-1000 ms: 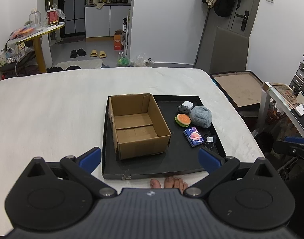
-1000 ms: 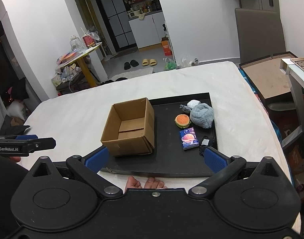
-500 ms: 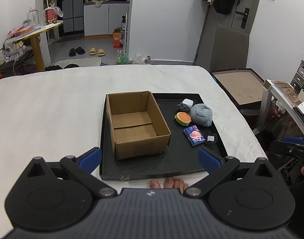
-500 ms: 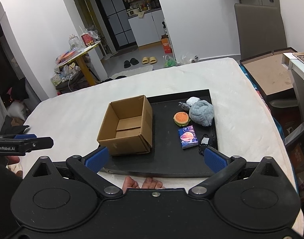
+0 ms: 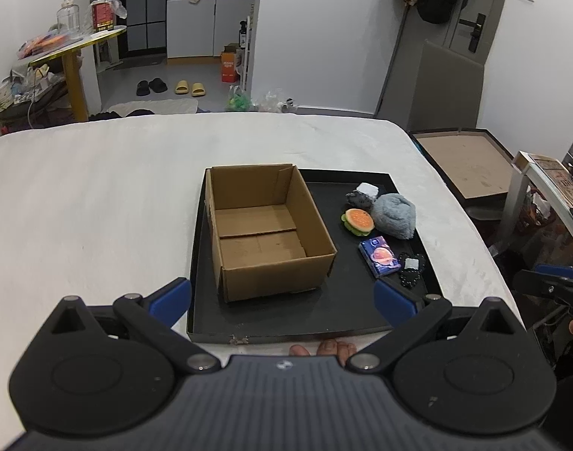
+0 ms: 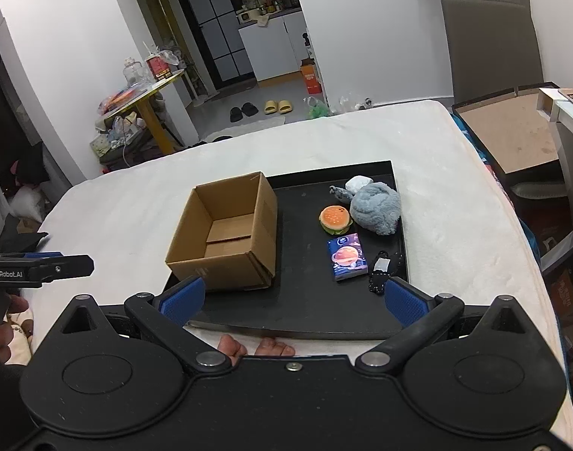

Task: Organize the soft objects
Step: 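Move the right tool toward the black-and-white plush on the tray, then grasp the black-and-white plush with the right tool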

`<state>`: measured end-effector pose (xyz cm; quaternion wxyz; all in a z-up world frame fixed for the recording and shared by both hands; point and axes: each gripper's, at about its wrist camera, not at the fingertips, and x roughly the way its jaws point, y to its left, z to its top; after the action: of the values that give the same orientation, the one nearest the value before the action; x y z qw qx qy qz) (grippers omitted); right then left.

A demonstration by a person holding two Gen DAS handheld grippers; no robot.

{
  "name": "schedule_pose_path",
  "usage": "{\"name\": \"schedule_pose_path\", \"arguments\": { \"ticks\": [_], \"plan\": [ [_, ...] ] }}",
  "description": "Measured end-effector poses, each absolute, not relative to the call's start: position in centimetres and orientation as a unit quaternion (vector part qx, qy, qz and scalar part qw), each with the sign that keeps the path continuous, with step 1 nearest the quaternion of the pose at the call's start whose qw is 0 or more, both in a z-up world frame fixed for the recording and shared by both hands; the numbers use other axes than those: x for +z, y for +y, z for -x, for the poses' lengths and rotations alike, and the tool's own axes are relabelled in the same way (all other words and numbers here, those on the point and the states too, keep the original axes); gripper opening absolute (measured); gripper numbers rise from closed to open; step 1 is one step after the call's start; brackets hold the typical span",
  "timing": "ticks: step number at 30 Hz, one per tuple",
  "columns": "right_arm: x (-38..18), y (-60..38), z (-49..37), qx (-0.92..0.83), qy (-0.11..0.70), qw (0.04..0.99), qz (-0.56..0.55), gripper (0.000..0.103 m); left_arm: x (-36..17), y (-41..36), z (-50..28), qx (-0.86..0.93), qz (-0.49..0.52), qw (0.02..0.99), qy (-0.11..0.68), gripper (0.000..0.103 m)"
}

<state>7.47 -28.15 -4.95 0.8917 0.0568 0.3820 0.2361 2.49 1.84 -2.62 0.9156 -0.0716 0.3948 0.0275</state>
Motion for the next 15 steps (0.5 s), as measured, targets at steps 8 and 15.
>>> {"name": "schedule_pose_path", "arguments": {
  "ticks": [8,15],
  "plan": [
    [-7.1,-28.3,-9.4,0.234,0.387,0.89,-0.057,0.103,-4.4,2.8,-3.9,0.054,0.078,0.912,0.399,0.102],
    [-9.6,-28.3,-11.4,0.232,0.402,0.884,-0.059,0.095,-6.0,3.4,-5.4,0.069,0.08,0.909,0.403,0.101]
  ]
}}
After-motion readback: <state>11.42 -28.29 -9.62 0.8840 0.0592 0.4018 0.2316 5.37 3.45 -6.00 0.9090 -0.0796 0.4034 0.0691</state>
